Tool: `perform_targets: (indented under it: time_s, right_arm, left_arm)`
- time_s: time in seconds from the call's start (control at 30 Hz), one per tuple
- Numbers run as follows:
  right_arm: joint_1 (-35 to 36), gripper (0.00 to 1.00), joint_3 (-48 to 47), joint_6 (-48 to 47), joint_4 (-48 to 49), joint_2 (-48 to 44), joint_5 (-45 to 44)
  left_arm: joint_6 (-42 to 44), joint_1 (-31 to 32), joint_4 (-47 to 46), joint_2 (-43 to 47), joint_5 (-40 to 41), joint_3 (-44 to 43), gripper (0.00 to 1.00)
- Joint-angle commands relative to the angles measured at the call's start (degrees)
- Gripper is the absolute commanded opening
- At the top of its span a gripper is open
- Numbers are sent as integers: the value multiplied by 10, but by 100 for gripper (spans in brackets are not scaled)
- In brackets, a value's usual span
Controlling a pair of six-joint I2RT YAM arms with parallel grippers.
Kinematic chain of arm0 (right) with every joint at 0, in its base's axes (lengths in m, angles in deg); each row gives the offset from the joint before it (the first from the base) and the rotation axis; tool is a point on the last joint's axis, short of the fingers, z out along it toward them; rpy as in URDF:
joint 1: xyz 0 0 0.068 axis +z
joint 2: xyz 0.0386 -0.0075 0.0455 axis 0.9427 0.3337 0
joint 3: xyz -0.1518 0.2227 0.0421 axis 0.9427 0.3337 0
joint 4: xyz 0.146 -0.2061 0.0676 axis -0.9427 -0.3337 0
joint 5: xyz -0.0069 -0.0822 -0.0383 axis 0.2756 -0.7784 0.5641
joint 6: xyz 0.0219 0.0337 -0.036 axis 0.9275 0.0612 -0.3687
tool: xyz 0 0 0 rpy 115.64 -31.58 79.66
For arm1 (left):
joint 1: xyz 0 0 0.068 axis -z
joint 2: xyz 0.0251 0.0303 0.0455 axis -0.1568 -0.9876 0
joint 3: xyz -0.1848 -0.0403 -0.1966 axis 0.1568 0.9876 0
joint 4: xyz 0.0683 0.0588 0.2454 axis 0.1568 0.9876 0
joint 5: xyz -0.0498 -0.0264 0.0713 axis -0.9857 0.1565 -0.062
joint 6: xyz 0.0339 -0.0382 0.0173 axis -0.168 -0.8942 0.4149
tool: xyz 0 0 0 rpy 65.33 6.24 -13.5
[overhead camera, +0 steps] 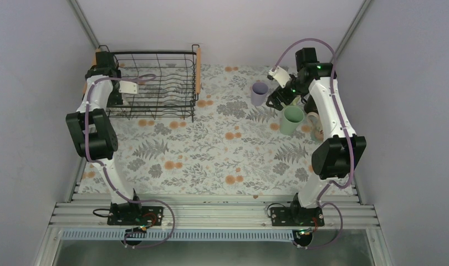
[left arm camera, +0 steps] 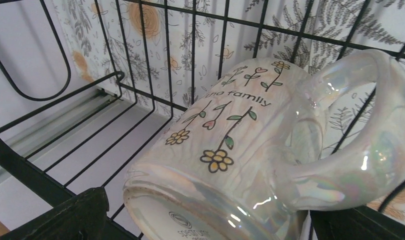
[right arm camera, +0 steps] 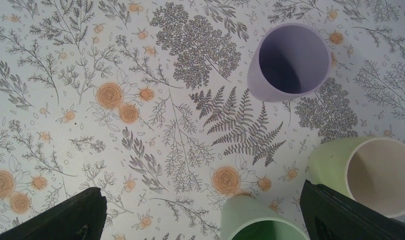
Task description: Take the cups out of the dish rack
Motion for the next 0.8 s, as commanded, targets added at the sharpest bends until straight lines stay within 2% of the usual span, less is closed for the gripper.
perform_targets:
  time_s: [0.0,0.23,0.4,0.63,0.77]
  right_arm:
    - [5,100,5,4,7,10,16]
    - [5,100,18,6,16,6,11]
    - [5,100,32,4,21,-1,10]
    - [2,100,50,-1,30,-13,8]
    - [1,100,57,-1,33,-12,7]
  left_arm:
    - [15,-3,-57,-6,-10,10,100]
    - [-23,15,54,-52,-79,-97,97]
    - [-10,28,15,-63,-48,-76,95]
    - [-7,30,22,-94,-59,-92,93]
    - [-7,31,36,-116,-36,-112,90]
